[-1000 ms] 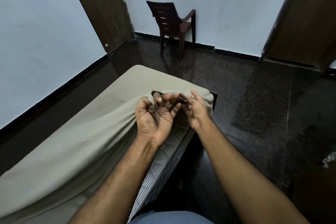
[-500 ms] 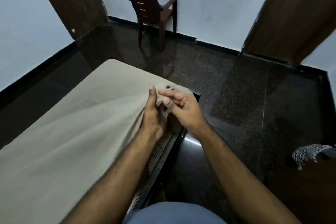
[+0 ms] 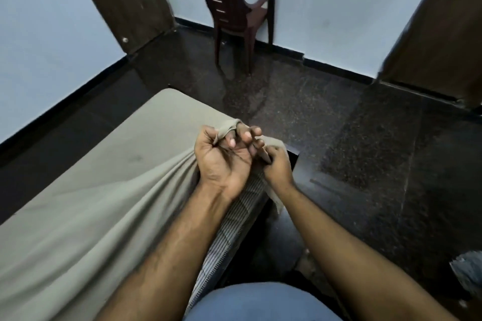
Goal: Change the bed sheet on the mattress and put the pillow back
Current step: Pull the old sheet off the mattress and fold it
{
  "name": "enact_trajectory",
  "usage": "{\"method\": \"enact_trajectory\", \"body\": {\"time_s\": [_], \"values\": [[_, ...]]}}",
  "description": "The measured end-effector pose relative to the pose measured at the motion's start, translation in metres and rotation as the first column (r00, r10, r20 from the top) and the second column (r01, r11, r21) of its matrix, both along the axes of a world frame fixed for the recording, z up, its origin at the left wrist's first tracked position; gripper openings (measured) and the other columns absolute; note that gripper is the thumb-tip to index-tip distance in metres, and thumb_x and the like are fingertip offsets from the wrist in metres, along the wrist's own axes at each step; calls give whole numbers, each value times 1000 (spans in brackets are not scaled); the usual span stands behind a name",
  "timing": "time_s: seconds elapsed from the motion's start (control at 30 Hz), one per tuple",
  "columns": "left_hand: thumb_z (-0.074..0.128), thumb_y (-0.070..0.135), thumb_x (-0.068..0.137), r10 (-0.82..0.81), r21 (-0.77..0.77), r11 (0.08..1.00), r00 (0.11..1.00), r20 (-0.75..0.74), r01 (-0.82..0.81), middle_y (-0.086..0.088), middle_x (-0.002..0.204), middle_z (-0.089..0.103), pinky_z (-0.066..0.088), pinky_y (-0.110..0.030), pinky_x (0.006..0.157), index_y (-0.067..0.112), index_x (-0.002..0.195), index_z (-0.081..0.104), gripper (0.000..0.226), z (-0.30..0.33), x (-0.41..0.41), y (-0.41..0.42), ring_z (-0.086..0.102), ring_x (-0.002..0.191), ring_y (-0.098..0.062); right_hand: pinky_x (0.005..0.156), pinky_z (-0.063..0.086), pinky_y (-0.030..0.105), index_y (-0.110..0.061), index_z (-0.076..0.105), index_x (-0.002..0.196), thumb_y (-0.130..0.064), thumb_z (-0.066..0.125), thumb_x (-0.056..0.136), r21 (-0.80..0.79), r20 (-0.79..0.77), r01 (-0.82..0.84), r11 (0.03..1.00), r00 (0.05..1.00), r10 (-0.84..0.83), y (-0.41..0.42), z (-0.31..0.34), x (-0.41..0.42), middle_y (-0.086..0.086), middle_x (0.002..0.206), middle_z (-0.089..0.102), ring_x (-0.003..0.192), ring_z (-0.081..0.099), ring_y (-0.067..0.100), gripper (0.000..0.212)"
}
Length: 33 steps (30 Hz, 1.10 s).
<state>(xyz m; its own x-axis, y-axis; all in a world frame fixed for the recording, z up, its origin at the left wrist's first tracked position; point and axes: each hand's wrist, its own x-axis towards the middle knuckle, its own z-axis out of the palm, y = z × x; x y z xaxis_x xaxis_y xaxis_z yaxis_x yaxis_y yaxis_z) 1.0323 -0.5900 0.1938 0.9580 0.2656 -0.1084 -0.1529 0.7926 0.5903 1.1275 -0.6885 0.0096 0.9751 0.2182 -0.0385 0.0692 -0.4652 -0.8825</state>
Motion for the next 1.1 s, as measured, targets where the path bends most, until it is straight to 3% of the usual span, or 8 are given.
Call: {"method": "enact_trajectory", "body": {"time_s": [0.23,0.37,0.53,0.63,0.73,0.93,1.03,1.1], "values": [[17,83,88,209,477,877,849,-486,57,-18,64,64,43,-23,48,3,68,63,95,-42,65,-46,57,54,-20,81,53,21,-23,75,103,0,54,76,107,170,-119,987,980,100,-34,99,77,-14,93,73,89,66,1,41],[38,94,73,46,175,983,827,-561,64,-18,113,73,53,-35,75,10,116,73,100,-62,88,-93,70,101,-27,82,52,21,-15,78,101,1,64,76,151,286,-486,861,855,433,-47,126,96,-7,95,73,91,68,3,33],[50,29,100,222,-144,933,842,-491,-330,-10,81,70,56,-33,84,8,85,69,32,-55,143,-83,70,79,-21,97,54,29,-3,65,126,3,61,95,339,79,-718,608,666,742,-73,124,118,1,117,73,106,69,6,32],[48,1,65,288,-43,922,756,-588,-385,-6,64,51,54,-30,60,11,74,50,14,-62,170,-62,53,55,-18,72,51,13,2,64,123,20,38,91,500,-195,-472,726,756,625,-93,98,143,9,106,72,84,69,1,45],[34,-4,57,343,-58,890,748,-568,-453,3,51,33,35,-13,36,17,64,37,22,-61,190,-56,31,34,-6,90,54,31,-22,58,136,7,53,88,274,-166,-313,909,916,365,-95,40,180,9,130,58,112,64,18,57],[58,-4,48,290,-53,935,844,-451,-350,-8,105,44,14,-10,110,9,92,53,46,-95,220,-34,31,78,-14,92,51,43,-34,64,121,-23,59,82,-169,1,-410,896,909,416,-59,7,218,-9,118,66,108,62,22,40],[62,13,73,331,-76,920,865,-378,-386,1,73,49,36,-19,99,16,74,55,7,-70,232,-25,45,76,-11,76,57,43,-35,67,105,-16,52,82,-72,-19,-276,958,961,275,-39,24,246,-10,92,75,89,70,15,33],[50,39,96,385,-41,901,839,-385,-433,0,73,67,48,-35,79,21,73,64,34,-71,245,-21,64,75,-17,76,57,40,-35,66,107,-11,49,78,-43,60,-273,961,960,275,-27,47,265,-13,93,75,89,70,11,41]]}}
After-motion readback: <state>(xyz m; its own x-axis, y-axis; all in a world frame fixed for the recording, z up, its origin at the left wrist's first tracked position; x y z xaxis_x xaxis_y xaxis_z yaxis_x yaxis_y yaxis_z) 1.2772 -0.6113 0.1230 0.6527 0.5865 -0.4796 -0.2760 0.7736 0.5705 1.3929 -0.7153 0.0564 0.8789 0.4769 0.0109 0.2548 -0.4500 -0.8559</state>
